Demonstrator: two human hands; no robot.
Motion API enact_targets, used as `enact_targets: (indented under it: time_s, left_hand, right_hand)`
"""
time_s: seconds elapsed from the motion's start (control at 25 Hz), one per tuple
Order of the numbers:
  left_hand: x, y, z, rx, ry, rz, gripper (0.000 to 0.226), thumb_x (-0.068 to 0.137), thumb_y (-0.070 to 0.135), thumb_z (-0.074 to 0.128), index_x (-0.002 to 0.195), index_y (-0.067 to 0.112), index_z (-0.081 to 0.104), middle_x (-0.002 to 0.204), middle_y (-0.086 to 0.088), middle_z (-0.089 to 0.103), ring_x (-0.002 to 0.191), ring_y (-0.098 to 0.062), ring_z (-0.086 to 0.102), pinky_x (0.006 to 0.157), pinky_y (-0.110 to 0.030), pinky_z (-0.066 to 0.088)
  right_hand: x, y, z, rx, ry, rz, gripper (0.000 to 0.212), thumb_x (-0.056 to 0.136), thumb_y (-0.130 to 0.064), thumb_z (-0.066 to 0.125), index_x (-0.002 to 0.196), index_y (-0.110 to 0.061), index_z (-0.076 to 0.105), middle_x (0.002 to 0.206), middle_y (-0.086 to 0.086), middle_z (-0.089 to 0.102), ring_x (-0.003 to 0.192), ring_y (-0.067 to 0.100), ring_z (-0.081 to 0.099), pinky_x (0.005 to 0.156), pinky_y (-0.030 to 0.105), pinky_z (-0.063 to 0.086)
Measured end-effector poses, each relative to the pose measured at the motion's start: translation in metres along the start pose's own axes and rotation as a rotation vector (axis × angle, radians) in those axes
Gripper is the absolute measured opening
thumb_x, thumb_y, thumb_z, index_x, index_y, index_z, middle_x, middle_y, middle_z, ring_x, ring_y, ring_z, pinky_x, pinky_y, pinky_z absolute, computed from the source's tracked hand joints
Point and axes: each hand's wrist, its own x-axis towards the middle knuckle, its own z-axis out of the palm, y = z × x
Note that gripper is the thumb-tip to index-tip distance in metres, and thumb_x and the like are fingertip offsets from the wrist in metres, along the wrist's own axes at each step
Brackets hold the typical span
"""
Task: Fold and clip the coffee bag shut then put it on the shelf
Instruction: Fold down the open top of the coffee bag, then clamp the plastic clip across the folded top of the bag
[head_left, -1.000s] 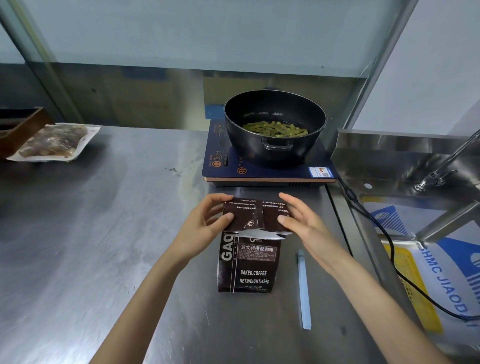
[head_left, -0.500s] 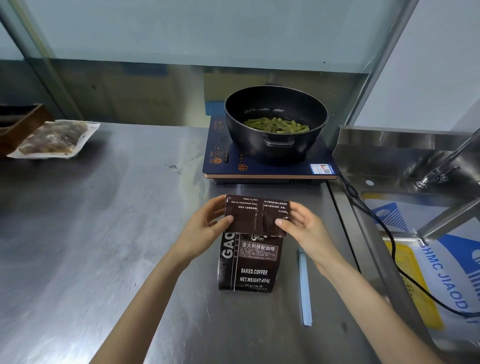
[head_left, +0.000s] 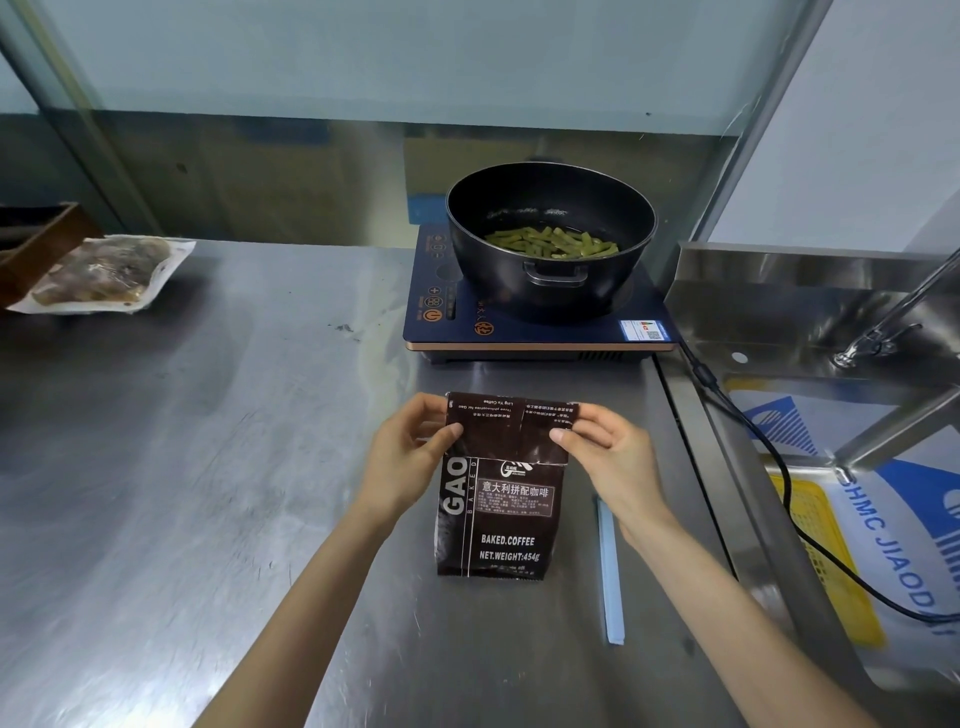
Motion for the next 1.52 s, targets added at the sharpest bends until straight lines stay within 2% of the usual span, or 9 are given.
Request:
enact_targets:
  time_s: [0.16,0.36,0.56,0.72,0.8,0.92,1.04,1.2,1.52]
  left_hand:
    - [0.0,0.0,-0.001,-0.023,-0.011,-0.008,0.013,0.082,0.002,0.057,0.084,0.015,0.057,0.09,-0.005,0.064,0.085,-0.023,0.061,0.078,-0.029,0.049]
    - [-0.002,-0.001,-0.002,-0.06,-0.066,-0.006,0.015,0.084,0.002,0.055,0.095,0.011,0.056,0.099,-0.005,0.064,0.093,-0.017,0.061,0.082,-0.022,0.05]
    - [-0.005,-0.001,-0.002,-0.093,-0.085,-0.005,0.018,0.084,0.001,0.053,0.102,0.007,0.054,0.107,-0.012,0.063,0.097,-0.019,0.06,0.088,-0.026,0.049]
    - [-0.006,-0.003,-0.003,-0.102,-0.079,0.008,0.017,0.085,0.002,0.052,0.099,0.011,0.054,0.099,-0.004,0.063,0.088,-0.007,0.061,0.076,-0.011,0.051]
    - [-0.006,-0.004,-0.003,-0.12,-0.084,0.009,0.017,0.085,0.001,0.051,0.1,0.01,0.054,0.097,-0.001,0.062,0.084,-0.002,0.061,0.073,-0.008,0.05]
    - [-0.005,-0.004,-0.002,-0.131,-0.083,0.006,0.018,0.085,0.0,0.051,0.101,0.01,0.053,0.095,0.002,0.063,0.084,-0.002,0.061,0.071,-0.007,0.049]
    - [-0.005,-0.005,-0.002,-0.131,-0.079,0.011,0.018,0.085,0.001,0.052,0.099,0.013,0.054,0.095,0.004,0.063,0.082,-0.001,0.062,0.07,-0.007,0.049]
    - [-0.005,-0.006,-0.003,-0.131,-0.09,0.024,0.02,0.085,0.002,0.052,0.097,0.017,0.054,0.095,0.005,0.063,0.078,0.006,0.064,0.067,-0.007,0.049]
    - [-0.006,-0.006,-0.001,-0.165,-0.071,0.042,0.028,0.085,0.001,0.052,0.099,0.024,0.053,0.099,0.006,0.063,0.084,0.003,0.063,0.072,-0.008,0.049]
  right_hand:
    - [0.0,-0.002,-0.001,-0.001,-0.027,-0.014,0.025,0.075,-0.004,0.066,0.098,-0.013,0.063,0.083,-0.003,0.068,0.073,0.0,0.063,0.065,0.002,0.046]
    - [0.0,-0.003,-0.003,-0.036,-0.091,-0.057,0.029,0.079,-0.004,0.062,0.105,-0.015,0.059,0.096,-0.002,0.066,0.09,0.004,0.061,0.084,0.014,0.048]
    - [-0.002,0.002,-0.009,-0.069,-0.102,-0.117,0.023,0.088,-0.013,0.051,0.109,-0.02,0.056,0.095,-0.018,0.059,0.087,-0.013,0.055,0.075,-0.003,0.04]
    - [-0.001,0.022,-0.027,-0.234,0.021,-0.078,0.019,0.088,-0.015,0.051,0.105,-0.017,0.058,0.09,-0.006,0.061,0.083,-0.001,0.055,0.068,-0.003,0.039]
    - [-0.004,0.039,-0.035,-0.361,0.051,-0.022,0.02,0.085,-0.015,0.055,0.105,-0.014,0.058,0.087,-0.002,0.06,0.08,0.008,0.057,0.069,0.004,0.04]
    - [-0.011,0.065,-0.043,-0.576,0.029,0.075,0.027,0.081,-0.021,0.06,0.107,-0.013,0.055,0.091,0.001,0.057,0.084,0.017,0.056,0.076,0.024,0.04]
    - [-0.018,0.085,-0.046,-0.738,-0.017,0.155,0.039,0.077,-0.029,0.064,0.109,-0.012,0.051,0.094,0.003,0.051,0.086,0.02,0.052,0.074,0.028,0.039]
    - [-0.024,0.096,-0.043,-0.894,-0.059,0.217,0.047,0.075,-0.031,0.066,0.111,-0.008,0.047,0.104,0.013,0.053,0.101,0.031,0.05,0.083,0.037,0.042]
    - [-0.026,0.095,-0.039,-0.939,-0.013,0.168,0.02,0.081,-0.01,0.055,0.1,-0.006,0.053,0.104,0.016,0.057,0.092,0.033,0.056,0.077,0.039,0.046]
